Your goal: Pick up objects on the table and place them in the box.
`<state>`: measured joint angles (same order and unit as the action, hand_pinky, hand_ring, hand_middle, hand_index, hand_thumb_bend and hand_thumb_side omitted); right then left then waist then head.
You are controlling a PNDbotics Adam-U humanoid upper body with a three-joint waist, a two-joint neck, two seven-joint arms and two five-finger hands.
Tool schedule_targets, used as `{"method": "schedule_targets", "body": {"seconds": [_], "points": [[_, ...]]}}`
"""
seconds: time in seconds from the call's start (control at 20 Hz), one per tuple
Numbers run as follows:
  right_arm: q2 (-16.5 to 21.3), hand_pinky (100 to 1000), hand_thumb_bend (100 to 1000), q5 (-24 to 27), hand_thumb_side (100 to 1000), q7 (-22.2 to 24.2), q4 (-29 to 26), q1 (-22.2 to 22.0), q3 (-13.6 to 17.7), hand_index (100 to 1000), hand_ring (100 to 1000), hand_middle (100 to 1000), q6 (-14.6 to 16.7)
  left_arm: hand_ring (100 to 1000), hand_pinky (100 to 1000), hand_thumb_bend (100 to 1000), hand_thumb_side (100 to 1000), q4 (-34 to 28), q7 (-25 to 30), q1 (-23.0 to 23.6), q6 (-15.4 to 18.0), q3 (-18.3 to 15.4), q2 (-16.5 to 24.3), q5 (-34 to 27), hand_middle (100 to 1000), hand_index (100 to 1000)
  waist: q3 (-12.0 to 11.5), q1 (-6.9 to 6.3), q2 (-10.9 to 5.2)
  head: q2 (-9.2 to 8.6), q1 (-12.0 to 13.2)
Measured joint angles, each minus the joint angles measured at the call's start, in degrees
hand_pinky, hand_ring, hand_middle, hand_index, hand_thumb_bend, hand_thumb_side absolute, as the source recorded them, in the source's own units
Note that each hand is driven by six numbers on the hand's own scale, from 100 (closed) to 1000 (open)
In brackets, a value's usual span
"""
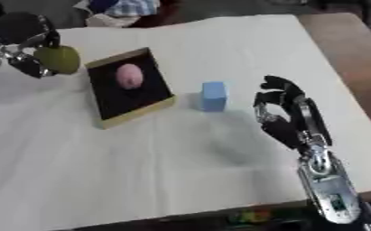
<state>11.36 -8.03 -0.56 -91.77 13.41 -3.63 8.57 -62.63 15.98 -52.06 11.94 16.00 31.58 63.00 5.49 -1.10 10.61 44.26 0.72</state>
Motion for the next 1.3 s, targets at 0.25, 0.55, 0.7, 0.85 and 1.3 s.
{"method": "schedule_targets", "body": {"seconds": [0.25,0.55,0.7,0.85,1.3], "points": [[-0.03,771,100,0.0,296,0.06,0.27,0.04,-0.27,824,687,713,-0.02,447,573,375,100,-0.69,1.33,-2.54,1.93,3.02,-3.89,-4.21,433,533,0.67,0.0,-0.13,0.0,0.11],[-0.07,771,100,0.0,297,0.09,0.27,0.16,-0.3,824,687,713,-0.01,520,626,405,192,-1.35,4.21,-2.45,3.62,6.38,-6.1,-8.21,518,630,1.25,0.0,-0.14,0.0,0.22],[-0.07,771,100,0.0,297,0.09,0.28,0.16,-0.3,824,687,712,-0.01,616,679,495,328,-1.31,6.81,-1.69,4.22,7.19,-6.13,-9.27,651,755,1.25,-0.01,-0.14,0.0,0.17],[-0.07,771,100,0.0,298,0.09,0.28,0.16,-0.29,824,686,712,-0.01,712,734,663,551,-1.28,9.52,-1.05,4.59,7.34,-5.95,-9.57,758,857,1.23,-0.01,-0.14,0.0,0.1],[0.04,772,100,-0.03,284,0.08,0.48,0.75,-0.27,826,686,713,-0.05,710,751,661,708,-8.63,13.42,2.73,3.65,3.7,-0.78,-11.71,762,867,0.61,-0.01,-0.14,0.0,-0.39]]}}
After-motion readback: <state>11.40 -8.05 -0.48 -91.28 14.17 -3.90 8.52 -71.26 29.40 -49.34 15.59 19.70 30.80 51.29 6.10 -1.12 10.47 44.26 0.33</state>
